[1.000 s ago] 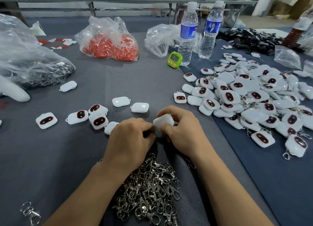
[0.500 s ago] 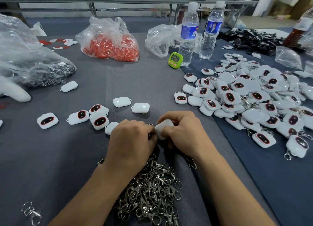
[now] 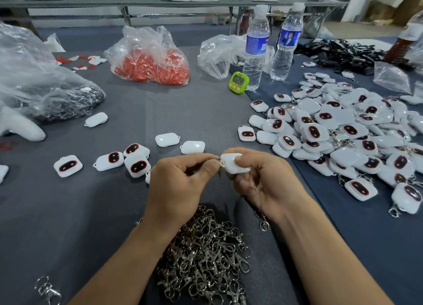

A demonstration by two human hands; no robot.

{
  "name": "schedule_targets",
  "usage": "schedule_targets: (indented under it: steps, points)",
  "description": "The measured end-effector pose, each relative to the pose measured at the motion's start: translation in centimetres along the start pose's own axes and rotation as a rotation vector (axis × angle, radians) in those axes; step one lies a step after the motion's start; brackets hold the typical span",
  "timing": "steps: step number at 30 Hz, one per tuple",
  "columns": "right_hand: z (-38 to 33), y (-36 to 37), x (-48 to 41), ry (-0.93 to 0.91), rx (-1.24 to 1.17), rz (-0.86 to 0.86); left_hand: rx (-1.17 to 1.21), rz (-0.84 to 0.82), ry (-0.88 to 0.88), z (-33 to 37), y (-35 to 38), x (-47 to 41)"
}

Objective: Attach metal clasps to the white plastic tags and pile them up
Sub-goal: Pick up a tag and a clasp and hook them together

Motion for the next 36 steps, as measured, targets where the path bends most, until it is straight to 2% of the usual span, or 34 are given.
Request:
schedule_targets:
  steps: [6, 10, 13, 15, 18, 20, 22, 26, 29, 31, 33, 34, 36]
  points:
    - [0.1, 0.4, 0.3, 0.053, -0.078, -0.041, 0.134, -0.024, -0.065, 0.1, 0.1, -0.1]
    - [0.0, 0.1, 0.3, 0.046, -0.069, -0.031, 0.108, -0.111, -0.029, 0.7, 0.7, 0.2]
    - [0.0, 0.0, 0.2, 0.012, -0.011, -0.003, 0.051, -0.117, 0.017, 0.8, 0.5, 0.1]
    - [0.1, -0.1, 0.1, -0.016, 0.054, 0.047, -0.084, -0.117, 0.128, 1.2, 0.2, 0.1]
    - [0.4, 0.0, 0.2, -0.024, 0.114, 0.096, -0.385, -0.092, 0.452, 2.3, 0.2, 0.4]
    - [0.6, 0.1, 0.3, -0.01, 0.104, 0.094, -0.473, -0.054, 0.556, 2.7, 0.2, 0.7]
    - [0.7, 0.2, 0.2, 0.009, 0.077, 0.081, -0.436, -0.027, 0.512, 2.6, 0.2, 0.8]
    - [0.4, 0.3, 0.1, 0.036, -0.043, 0.024, -0.036, -0.065, 0.048, 0.8, 0.3, 0.5]
    - [0.3, 0.2, 0.0, 0.049, -0.149, 0.014, 0.118, -0.152, -0.107, 0.4, 1.2, 0.5]
    - [0.4, 0.2, -0.1, 0.037, -0.15, 0.025, 0.15, -0.114, -0.192, 0.2, 1.3, 0.5]
    - [0.4, 0.3, 0.0, 0.007, -0.089, 0.055, 0.098, -0.069, -0.183, 0.4, 0.9, 0.5]
    - [0.4, 0.3, 0.0, -0.016, -0.045, 0.075, 0.017, -0.061, -0.117, 0.7, 0.6, 0.4]
    - [0.5, 0.4, 0.1, -0.057, 0.024, 0.12, -0.27, -0.062, 0.141, 1.4, 0.1, 0.2]
Point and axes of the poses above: each hand's wrist, its own x-axis away from the middle knuckle, its own y-axis out of the palm, z = x × y, the point moved 5 cm from there along -x, towards the middle knuckle, and after that the axes turned 13 degrees about z, right-handed, at the moved point
